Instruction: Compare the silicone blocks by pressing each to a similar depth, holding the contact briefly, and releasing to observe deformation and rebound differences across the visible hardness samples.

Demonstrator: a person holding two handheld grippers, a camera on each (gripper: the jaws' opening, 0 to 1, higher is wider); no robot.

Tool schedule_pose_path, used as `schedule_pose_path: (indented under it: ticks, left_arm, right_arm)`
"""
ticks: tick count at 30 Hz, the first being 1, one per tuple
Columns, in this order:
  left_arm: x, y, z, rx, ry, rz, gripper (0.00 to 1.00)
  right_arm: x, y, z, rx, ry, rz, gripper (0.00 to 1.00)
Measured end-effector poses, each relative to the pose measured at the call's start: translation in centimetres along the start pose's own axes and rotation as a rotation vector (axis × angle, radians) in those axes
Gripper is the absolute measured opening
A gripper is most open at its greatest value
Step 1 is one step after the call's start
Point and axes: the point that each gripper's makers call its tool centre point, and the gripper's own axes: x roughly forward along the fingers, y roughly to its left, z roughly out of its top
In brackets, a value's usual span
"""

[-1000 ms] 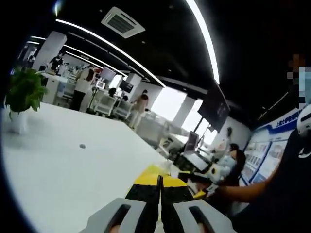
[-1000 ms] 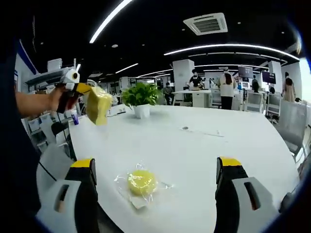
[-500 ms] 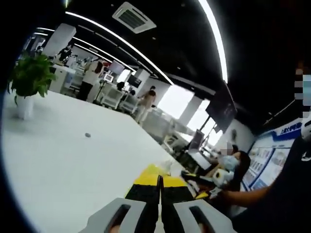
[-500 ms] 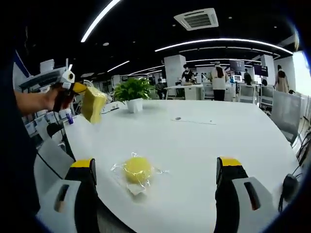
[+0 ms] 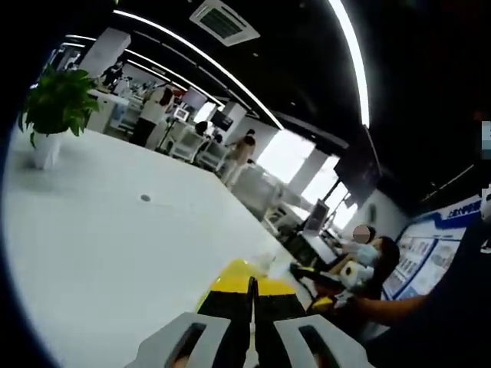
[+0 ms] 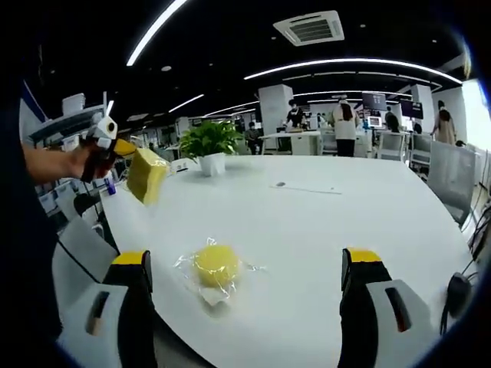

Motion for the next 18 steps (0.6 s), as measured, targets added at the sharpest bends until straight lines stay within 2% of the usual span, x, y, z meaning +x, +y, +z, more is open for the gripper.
schedule_pose_path:
  ticks: [12, 18]
  left_arm:
    - [0.1, 1.5, -1.2, -0.042, 0.023, 0.007, 0.00]
    - [0.4, 2.5, -2.1, -0.070, 0.039, 0.014, 0.00]
  right_arm:
    - [0.0, -0.4, -0.3, 0.016, 0.003, -0.007, 0.96]
    - [-0.1, -0.2, -0.6, -0.006, 0.005, -0.008, 0.97]
